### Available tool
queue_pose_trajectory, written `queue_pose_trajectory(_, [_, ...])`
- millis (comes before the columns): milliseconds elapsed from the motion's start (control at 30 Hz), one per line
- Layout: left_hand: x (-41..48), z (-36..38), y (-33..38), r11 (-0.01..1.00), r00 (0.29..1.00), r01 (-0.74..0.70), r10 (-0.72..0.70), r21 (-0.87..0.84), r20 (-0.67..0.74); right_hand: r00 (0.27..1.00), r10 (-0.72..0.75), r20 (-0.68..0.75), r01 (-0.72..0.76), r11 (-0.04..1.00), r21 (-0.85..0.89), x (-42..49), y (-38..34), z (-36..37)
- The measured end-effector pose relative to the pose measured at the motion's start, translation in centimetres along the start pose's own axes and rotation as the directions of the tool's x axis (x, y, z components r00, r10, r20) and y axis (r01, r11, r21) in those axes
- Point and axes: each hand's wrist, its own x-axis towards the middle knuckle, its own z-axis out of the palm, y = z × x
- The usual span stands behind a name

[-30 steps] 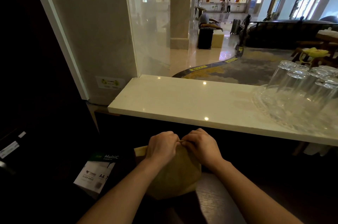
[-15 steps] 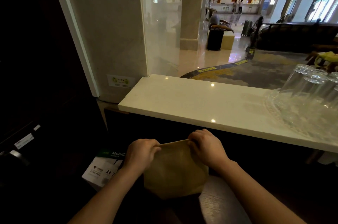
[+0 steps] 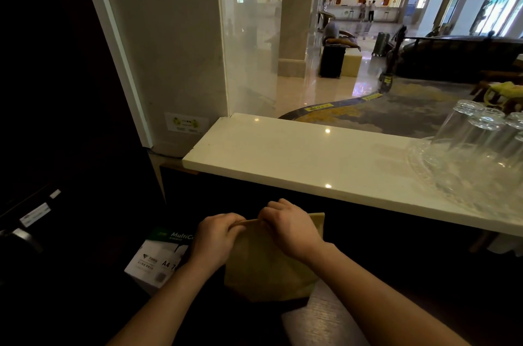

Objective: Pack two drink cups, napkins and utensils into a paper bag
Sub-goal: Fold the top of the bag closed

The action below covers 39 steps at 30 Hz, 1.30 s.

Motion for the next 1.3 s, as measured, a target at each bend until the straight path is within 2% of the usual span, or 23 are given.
queue_pose_trajectory(200, [0.1, 0.0, 0.0, 1.0, 1.0, -0.017, 0.017, -0.026, -0.023, 0.999, -0.036, 0.002, 0.036, 0.999, 0.022, 0.8, -0.9, 0.3])
queue_pose_trajectory(367, [-0.3, -0.5, -0.6, 0.97, 0.998, 0.059, -0.051, -0.237, 0.043, 1.0, -0.028, -0.004, 0.028, 0.998, 0.061, 1.0, -1.4, 0.5])
queue_pose_trajectory(533, [-0.3, -0.3, -0.4, 0.984, 0.999, -0.014, 0.008, -0.178, -0.035, 0.999, -0.038, -0.011, 0.038, 0.999, 0.031, 0.8, -0.2, -0.3])
queue_pose_trajectory(633, [-0.5, -0.1, -0.9, 0.986, 0.998, 0.02, -0.03, -0.163, -0.06, 0.999, 0.034, 0.016, -0.034, 0.999, -0.002, -1.0, 3.0, -1.6])
queue_pose_trajectory(767, [-0.6, 0.3, -1.0, 0.989, 0.996, -0.011, -0.003, -0.145, -0.094, 0.983, 0.176, 0.047, -0.176, 0.984, 0.002, -3.6, 7.6, -3.8])
queue_pose_trajectory(900, [-0.1, 0.3, -1.4, 0.988, 0.994, 0.038, -0.052, -0.15, -0.094, 0.942, 0.337, 0.003, -0.337, 0.941, 0.033, -5.4, 10.0, -4.8])
queue_pose_trajectory(1033, [-0.1, 0.2, -2.0, 0.991, 0.997, 0.047, -0.053, -0.126, -0.049, 0.908, 0.41, -0.08, -0.404, 0.911, 0.084, -6.5, 10.1, -4.7])
queue_pose_trajectory(1167, [0.2, 0.0, -1.2, 0.999, 1.0, 0.0, -0.001, -0.047, -0.015, 0.923, 0.357, -0.145, -0.334, 0.928, 0.163, -5.3, 7.2, -4.3])
queue_pose_trajectory(1233, [0.5, -0.2, -0.5, 0.997, 0.999, -0.047, 0.045, 0.058, 0.025, 0.957, 0.266, -0.119, -0.254, 0.961, 0.106, -3.7, 5.3, -4.0])
queue_pose_trajectory(1300, [0.9, -0.5, 0.4, 0.977, 0.992, -0.112, 0.1, 0.181, 0.075, 0.988, 0.153, -0.033, -0.152, 0.988, 0.016, -1.9, 3.5, -3.4])
